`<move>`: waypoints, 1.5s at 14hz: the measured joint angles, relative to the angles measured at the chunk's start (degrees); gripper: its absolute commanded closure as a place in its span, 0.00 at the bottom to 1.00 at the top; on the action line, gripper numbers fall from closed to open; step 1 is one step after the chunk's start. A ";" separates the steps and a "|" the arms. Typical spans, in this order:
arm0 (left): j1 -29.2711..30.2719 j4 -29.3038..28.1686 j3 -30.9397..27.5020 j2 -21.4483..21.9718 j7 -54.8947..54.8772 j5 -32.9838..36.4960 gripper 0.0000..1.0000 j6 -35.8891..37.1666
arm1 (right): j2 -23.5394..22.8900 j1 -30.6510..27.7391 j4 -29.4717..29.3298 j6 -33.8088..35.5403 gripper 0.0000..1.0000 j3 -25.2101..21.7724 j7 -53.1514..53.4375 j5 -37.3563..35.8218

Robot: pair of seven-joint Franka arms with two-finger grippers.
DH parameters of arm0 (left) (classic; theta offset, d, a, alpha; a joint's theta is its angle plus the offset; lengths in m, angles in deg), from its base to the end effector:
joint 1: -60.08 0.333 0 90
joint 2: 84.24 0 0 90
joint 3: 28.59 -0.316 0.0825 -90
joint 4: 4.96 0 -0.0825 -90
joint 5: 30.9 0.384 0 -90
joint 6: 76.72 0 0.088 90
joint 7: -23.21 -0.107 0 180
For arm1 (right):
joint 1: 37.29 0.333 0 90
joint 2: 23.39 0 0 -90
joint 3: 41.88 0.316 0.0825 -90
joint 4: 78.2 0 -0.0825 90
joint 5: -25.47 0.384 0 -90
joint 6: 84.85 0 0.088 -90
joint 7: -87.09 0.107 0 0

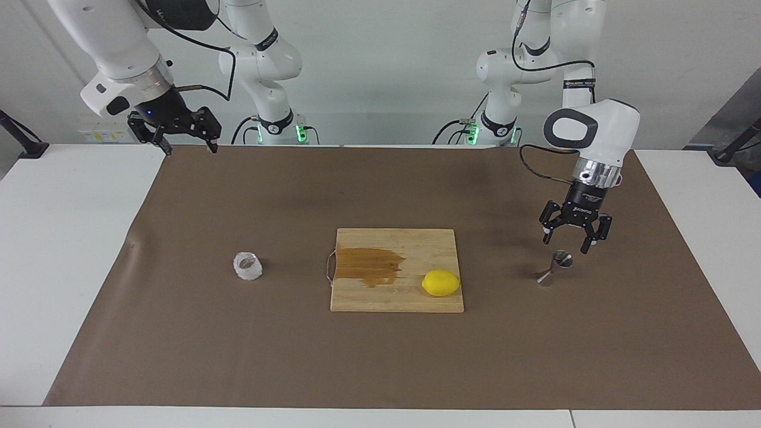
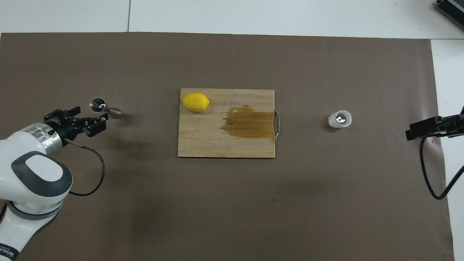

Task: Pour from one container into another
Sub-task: 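Move the open left gripper around the small metal cup, then close the left gripper on the small metal cup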

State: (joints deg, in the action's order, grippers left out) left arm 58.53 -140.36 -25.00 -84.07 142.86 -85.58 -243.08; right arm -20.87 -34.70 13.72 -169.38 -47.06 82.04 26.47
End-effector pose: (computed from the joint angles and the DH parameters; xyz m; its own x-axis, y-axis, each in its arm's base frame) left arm 0.5255 0.0021 0.3707 -0.7699 0.1800 -0.6123 0.2910 0.9529 -0.0857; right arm 0.5298 -0.0231 0.6247 0.9955 0.0451 -0.0828 0.0429 -0.9987 -0.0288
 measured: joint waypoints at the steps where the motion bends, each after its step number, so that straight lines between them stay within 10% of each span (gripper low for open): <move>1: -0.46 0.01 0.00 -0.65 0.00 -0.71 0.00 -0.92 | 0.00 0.00 0.00 0.00 0.00 0.00 0.00 0.00; 21: -1.50 4.24 -0.36 -4.54 -10.61 -1.49 0.00 0.13 | 0.00 0.00 0.00 0.00 0.00 0.00 0.00 0.00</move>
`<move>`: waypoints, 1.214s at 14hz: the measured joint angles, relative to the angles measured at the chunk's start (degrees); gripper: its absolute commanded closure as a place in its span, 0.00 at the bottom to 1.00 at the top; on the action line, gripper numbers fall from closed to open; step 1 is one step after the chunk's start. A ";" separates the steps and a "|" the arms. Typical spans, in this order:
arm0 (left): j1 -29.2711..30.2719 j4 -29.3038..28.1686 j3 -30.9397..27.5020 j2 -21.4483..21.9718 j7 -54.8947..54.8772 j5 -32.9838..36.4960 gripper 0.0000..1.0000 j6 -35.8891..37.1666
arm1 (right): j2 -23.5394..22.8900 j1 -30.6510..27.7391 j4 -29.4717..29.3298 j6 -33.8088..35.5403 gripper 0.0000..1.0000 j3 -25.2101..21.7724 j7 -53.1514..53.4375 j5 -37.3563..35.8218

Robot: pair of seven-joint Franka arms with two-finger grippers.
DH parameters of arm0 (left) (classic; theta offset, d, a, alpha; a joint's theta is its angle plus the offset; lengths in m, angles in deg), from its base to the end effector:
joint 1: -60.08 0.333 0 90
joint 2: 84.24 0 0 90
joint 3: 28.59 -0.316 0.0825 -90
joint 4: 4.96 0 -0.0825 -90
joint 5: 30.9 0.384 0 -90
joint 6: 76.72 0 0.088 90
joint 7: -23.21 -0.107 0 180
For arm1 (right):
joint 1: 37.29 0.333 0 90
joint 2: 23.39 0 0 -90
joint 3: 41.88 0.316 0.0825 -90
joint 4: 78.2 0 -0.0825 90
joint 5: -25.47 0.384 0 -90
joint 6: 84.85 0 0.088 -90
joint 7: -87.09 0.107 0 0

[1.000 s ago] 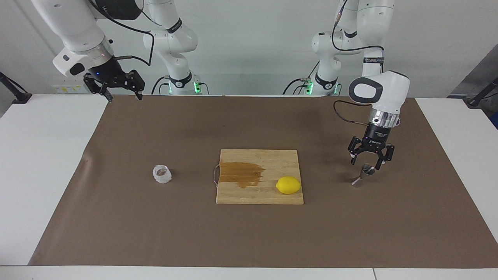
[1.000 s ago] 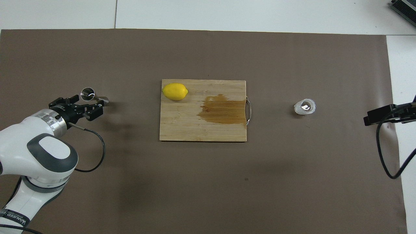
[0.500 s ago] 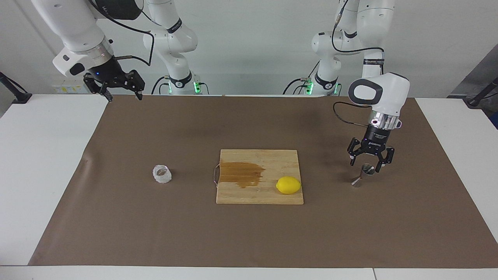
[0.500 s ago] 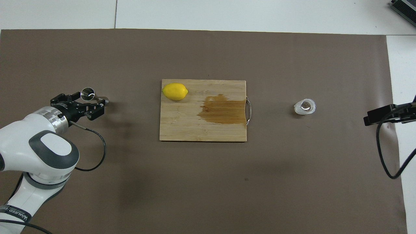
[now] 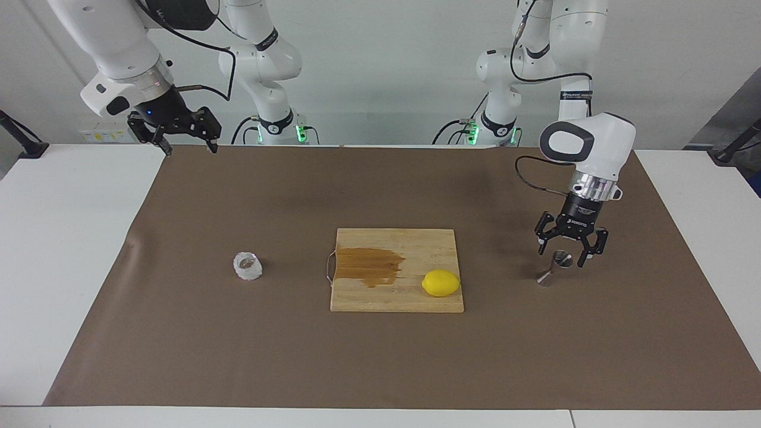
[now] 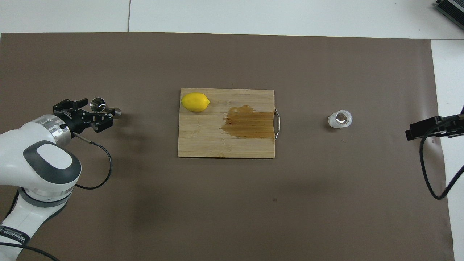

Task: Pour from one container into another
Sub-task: 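Close the left gripper on the small metal cup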

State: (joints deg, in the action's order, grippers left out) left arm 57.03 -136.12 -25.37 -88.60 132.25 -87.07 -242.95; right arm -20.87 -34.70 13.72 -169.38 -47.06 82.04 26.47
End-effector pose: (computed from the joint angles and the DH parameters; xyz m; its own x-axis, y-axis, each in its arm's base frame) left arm 0.5477 -0.0098 0.3598 -0.7076 0.3396 -0.6196 0.4300 0.9028 0.0037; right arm 0.5298 -0.0231 0.6247 0.9955 0.0451 -0.0828 0.0429 -0.9987 -0.0288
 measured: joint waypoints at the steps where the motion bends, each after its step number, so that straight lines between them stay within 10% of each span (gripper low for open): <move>1: 0.00 0.02 0.00 -0.01 -0.02 0.00 0.00 0.01 | 0.00 0.00 0.00 0.00 0.00 0.00 0.00 0.00; 17: 0.37 0.48 0.00 -0.14 -0.23 -1.12 0.25 -0.08 | 0.00 0.00 0.00 0.00 0.00 0.00 0.00 0.00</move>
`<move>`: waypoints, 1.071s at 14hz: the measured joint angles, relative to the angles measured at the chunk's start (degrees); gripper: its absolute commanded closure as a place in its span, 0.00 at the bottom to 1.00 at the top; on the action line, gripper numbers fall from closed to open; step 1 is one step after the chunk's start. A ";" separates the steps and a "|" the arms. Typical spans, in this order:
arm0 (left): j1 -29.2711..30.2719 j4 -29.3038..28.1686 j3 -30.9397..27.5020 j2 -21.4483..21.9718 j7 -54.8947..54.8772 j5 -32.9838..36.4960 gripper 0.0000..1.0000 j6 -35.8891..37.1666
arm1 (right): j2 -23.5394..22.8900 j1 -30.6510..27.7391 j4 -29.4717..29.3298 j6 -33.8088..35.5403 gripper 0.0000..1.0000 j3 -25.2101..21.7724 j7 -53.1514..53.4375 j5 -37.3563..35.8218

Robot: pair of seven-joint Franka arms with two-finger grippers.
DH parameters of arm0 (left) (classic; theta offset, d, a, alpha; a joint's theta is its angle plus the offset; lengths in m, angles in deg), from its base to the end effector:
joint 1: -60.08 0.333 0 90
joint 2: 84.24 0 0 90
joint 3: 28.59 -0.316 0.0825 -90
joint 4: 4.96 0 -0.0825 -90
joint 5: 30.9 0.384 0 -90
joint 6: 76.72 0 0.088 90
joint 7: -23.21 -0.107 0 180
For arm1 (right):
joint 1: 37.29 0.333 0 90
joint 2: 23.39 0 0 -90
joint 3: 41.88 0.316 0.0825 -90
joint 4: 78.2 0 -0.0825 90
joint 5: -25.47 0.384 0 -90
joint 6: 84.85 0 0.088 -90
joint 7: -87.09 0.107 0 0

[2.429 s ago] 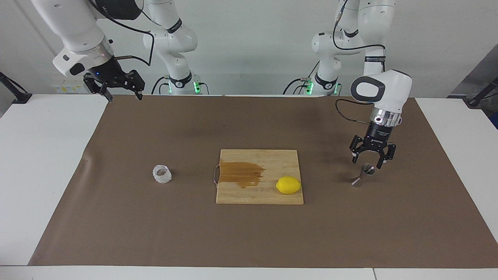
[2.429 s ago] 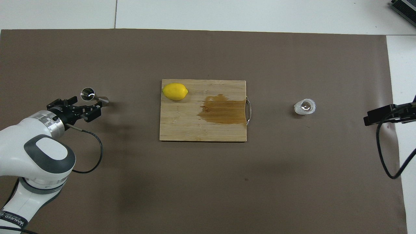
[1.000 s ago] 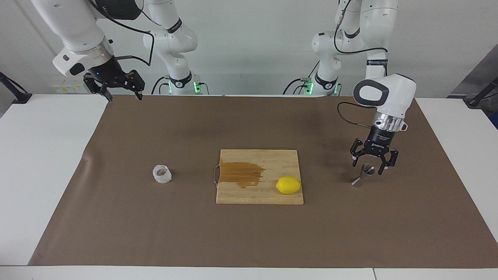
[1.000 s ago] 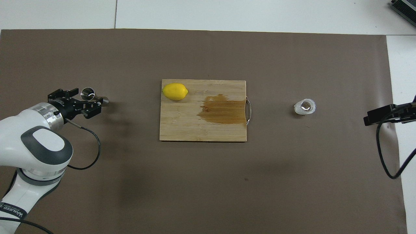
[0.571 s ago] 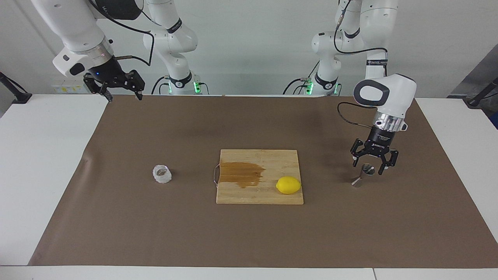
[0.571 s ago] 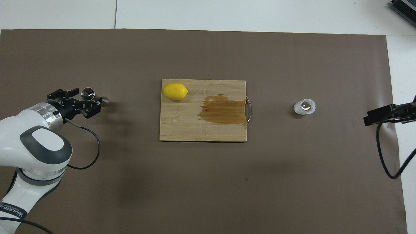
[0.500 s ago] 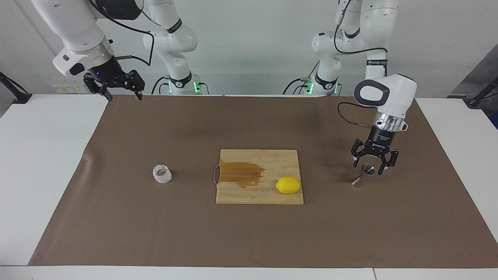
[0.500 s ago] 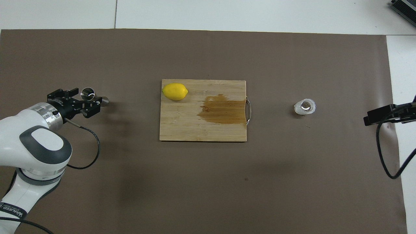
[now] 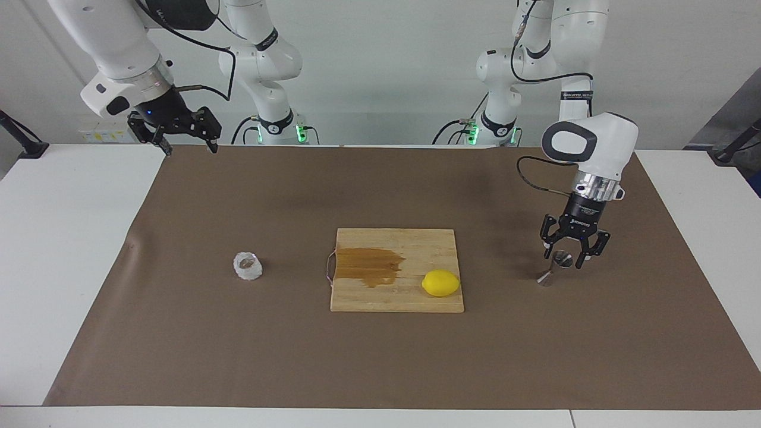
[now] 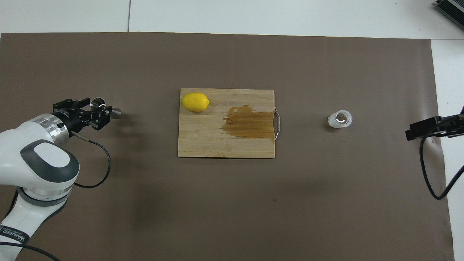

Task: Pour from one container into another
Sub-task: 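Close the left gripper on the small metal cup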

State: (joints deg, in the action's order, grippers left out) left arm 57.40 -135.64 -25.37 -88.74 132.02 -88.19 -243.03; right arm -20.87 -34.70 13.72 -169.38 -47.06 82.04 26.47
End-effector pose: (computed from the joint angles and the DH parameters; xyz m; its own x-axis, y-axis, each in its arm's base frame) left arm 0.5496 -0.0057 0.3616 -0.7097 0.3197 -0.6278 0.4136 0.9104 -0.0040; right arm 0.5298 -0.0231 0.6247 0.9955 0.0451 -0.0828 0.0429 -0.9987 -0.0288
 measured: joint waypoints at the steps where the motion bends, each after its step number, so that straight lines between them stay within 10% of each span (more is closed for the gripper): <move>1: 0.00 0.00 0.00 -0.01 -0.02 -0.01 0.26 -0.01 | 0.00 0.00 0.00 0.00 0.00 0.00 0.00 0.00; 7: 0.00 0.00 0.04 -0.13 -0.13 -0.04 0.39 -0.01 | 0.00 0.00 0.00 0.00 0.00 0.00 0.00 0.00; 11: -0.01 0.01 0.08 -0.16 -0.28 -0.05 0.72 -0.03 | 0.00 0.00 0.00 0.00 0.00 0.00 0.00 0.00; 15: -0.01 0.01 0.08 -0.16 -0.35 -0.05 0.85 -0.03 | 0.00 0.00 0.00 0.00 0.00 0.00 0.00 0.00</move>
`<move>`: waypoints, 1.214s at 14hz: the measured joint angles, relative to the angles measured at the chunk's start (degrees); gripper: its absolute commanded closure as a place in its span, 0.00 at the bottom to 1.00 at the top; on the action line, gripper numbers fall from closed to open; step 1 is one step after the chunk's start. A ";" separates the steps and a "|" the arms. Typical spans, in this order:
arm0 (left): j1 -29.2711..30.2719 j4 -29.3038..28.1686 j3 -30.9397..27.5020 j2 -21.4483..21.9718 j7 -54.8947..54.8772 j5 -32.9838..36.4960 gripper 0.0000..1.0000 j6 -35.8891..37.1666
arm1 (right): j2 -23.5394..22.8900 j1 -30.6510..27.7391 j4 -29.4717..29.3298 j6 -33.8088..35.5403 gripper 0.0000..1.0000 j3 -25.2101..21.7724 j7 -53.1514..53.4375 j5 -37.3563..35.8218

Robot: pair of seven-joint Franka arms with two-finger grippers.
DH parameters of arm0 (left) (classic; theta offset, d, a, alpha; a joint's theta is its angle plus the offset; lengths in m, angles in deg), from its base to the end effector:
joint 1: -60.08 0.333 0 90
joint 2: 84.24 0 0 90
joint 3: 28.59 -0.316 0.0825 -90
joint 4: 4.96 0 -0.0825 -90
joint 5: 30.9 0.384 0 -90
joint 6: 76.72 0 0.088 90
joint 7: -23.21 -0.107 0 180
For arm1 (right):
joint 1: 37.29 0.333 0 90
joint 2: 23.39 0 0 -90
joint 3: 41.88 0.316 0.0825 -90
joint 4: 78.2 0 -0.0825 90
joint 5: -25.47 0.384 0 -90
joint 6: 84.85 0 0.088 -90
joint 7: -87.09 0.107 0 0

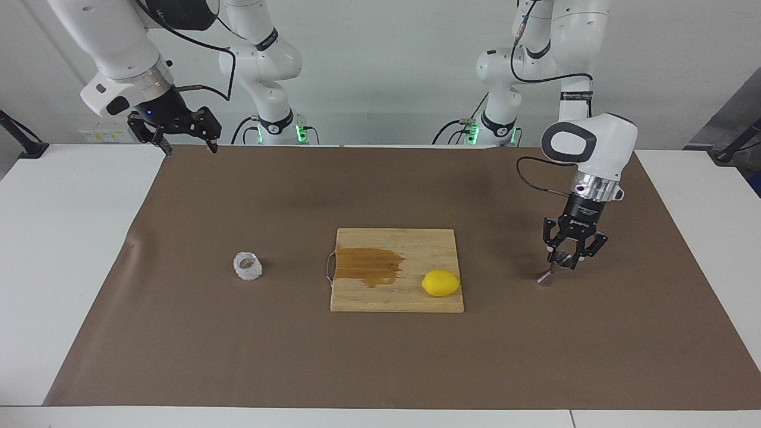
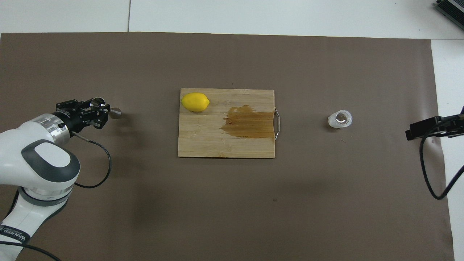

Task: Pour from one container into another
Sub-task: 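Lift the metal cup with the left gripper and carry it over the board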

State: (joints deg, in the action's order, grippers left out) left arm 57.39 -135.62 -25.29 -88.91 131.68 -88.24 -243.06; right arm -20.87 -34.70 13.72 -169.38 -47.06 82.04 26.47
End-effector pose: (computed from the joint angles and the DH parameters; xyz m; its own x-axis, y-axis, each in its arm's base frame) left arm 0.5497 -0.0065 0.3601 -0.7085 0.3253 -0.6262 0.4184 0.9083 -0.0015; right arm 0.5298 -0.0231 0.6247 0.9955 0.0451 -0.0828 0.0429 -0.9987 -0.0288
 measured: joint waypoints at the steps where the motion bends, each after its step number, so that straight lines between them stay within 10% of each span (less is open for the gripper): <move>1: 0.00 0.01 0.00 0.00 -0.02 0.00 0.92 0.00 | 0.00 0.00 0.00 0.00 0.00 0.00 0.00 0.00; 17: -4.27 10.72 1.12 3.14 -2.82 4.29 1.00 17.49 | 0.00 0.00 0.00 0.00 0.00 0.00 0.00 0.00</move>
State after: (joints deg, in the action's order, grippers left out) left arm 53.11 -124.91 -24.17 -85.77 128.86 -83.94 -225.57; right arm -20.87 -34.70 13.72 -169.38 -47.06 82.04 26.47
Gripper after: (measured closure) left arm 0.489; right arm 0.000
